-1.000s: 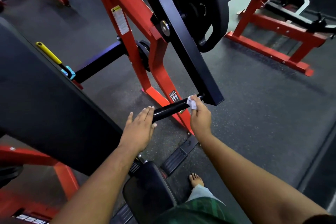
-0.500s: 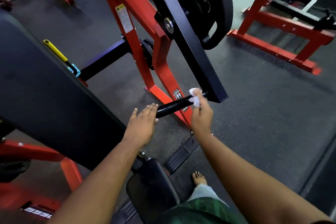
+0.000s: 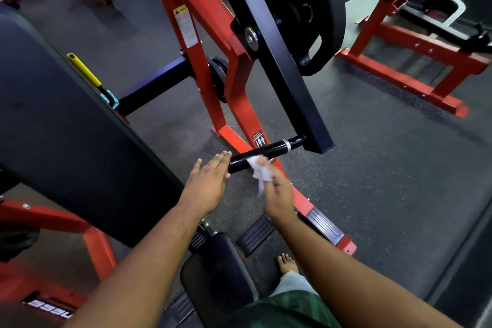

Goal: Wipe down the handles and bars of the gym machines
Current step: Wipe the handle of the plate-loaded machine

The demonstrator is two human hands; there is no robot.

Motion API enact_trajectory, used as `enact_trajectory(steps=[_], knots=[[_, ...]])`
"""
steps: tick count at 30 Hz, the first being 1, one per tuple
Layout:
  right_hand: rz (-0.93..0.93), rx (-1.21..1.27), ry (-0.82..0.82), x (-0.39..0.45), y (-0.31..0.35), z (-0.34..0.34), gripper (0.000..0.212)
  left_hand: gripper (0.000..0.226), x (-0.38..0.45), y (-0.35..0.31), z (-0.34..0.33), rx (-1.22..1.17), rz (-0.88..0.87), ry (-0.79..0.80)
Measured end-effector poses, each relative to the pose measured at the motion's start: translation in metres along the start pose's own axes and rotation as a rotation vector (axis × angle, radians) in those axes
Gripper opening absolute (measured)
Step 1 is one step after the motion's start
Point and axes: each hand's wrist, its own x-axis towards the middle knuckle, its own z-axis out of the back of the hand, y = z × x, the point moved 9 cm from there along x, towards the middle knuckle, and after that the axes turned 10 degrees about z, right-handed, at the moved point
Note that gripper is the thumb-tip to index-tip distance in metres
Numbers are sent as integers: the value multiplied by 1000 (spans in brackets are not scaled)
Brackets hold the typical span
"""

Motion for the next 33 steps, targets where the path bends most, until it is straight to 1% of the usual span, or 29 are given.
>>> enact_trajectory(steps=[2, 3, 4, 5, 8, 10, 12, 13, 17, 20, 21, 22, 24, 26, 27, 28, 30, 33], knots=[[-283, 137, -388, -1, -40, 46, 25, 57, 0, -2, -1, -15, 1, 2], [-391, 213, -517, -1, -54, 58, 24, 57, 0, -2, -2, -27, 5, 1], [-471, 288, -575, 2, -63, 59, 23, 57, 0, -2, -3, -41, 12, -1], [-530, 368, -592, 7, -66, 51, 22, 57, 1, -2, -3, -53, 17, -1], [-638, 606, -636, 17, -55, 15, 22, 57, 2, -1, -4, -63, 26, 8], [-673, 683, -685, 14, -44, -5, 24, 56, 2, 0, -5, -66, 35, 11], [-730, 666, -647, 1, -40, -23, 27, 56, 2, 0, -5, -69, 40, 12], [-767, 642, -597, -8, -40, -32, 26, 56, 3, 0, -5, -68, 41, 12], [-816, 690, -368, -39, -30, -73, 22, 58, 4, 1, -4, -64, 46, 25], [-805, 730, -158, -50, -27, -80, 25, 59, 2, 1, -3, -53, 43, 38], [-786, 732, -141, -48, -29, -71, 25, 59, 2, 1, -3, -52, 40, 38], [-782, 697, -175, -41, -34, -55, 25, 58, 1, 1, -2, -53, 37, 33], [-793, 606, -325, -22, -46, -24, 27, 58, 1, 0, -1, -54, 34, 22], [-795, 621, -497, 0, -48, -9, 31, 57, 1, -1, -1, -60, 36, 18], [-798, 651, -556, 8, -48, -9, 31, 57, 1, -1, -2, -66, 38, 13], [-823, 659, -562, 11, -43, -15, 28, 57, 1, -1, -2, -71, 42, 8], [-898, 597, -454, 4, -32, -35, 24, 57, 0, 1, -3, -78, 51, 6], [-954, 552, -220, -20, -23, -62, 25, 57, 1, 3, -5, -83, 60, 8]])
